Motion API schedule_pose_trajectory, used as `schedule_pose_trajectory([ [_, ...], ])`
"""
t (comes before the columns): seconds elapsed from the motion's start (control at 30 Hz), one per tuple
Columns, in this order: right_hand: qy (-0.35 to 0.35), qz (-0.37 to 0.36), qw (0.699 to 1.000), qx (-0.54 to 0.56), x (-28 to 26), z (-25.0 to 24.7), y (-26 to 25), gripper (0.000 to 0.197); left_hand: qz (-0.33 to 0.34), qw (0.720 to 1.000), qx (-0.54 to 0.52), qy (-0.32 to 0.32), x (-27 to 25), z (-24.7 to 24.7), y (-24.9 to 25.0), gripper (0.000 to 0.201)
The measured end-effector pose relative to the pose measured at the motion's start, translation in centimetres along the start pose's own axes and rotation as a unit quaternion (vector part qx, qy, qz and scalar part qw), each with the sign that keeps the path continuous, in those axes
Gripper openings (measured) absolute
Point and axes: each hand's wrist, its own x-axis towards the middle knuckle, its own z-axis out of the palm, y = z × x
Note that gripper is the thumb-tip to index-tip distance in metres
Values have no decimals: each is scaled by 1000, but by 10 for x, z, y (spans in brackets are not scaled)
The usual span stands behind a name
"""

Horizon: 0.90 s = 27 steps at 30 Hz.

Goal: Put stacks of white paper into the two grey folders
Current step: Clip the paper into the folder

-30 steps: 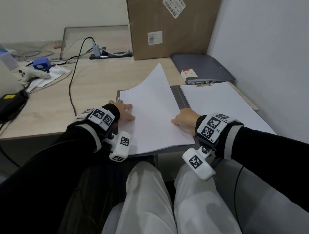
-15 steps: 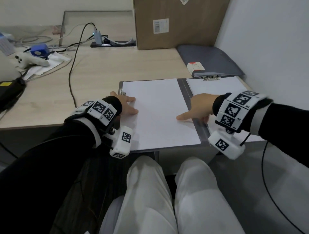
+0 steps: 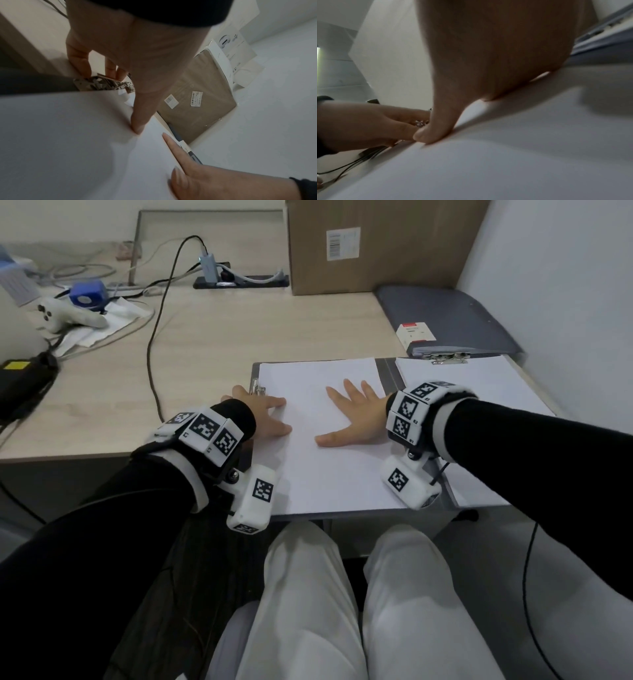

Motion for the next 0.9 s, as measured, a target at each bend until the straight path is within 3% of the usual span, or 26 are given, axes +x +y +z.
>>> schedule_pose_trajectory([
  [0.2,-4,-2,1000,13,7,4,3,112,4,1000,-21,1,3,-1,0,71],
  [0.4,-3,-2,1000,10,6,4,2,114,7,987,-158,21,11,-18,2,71],
  [0.5,-2,-1,1000,5,5,4,1,115,21,967,-253,31,16,-22,-2,72],
  [0.6,-3,-1,1000,10,4,2,2,115,12,920,-366,140,14,-27,-13,44],
  [0.67,-3,-1,1000,13,4,2,2,115,28,894,-419,154,12,-32,-25,23],
  [0.73,-3,-1,1000,12,5,3,2,115,53,906,-407,107,10,-38,-36,19],
  [0.8,-3,1,1000,11,6,3,3,116,64,940,-331,52,10,-40,-42,15],
  [0.9,-4,4,1000,13,6,3,3,116,73,987,-140,-12,9,-33,-47,45],
])
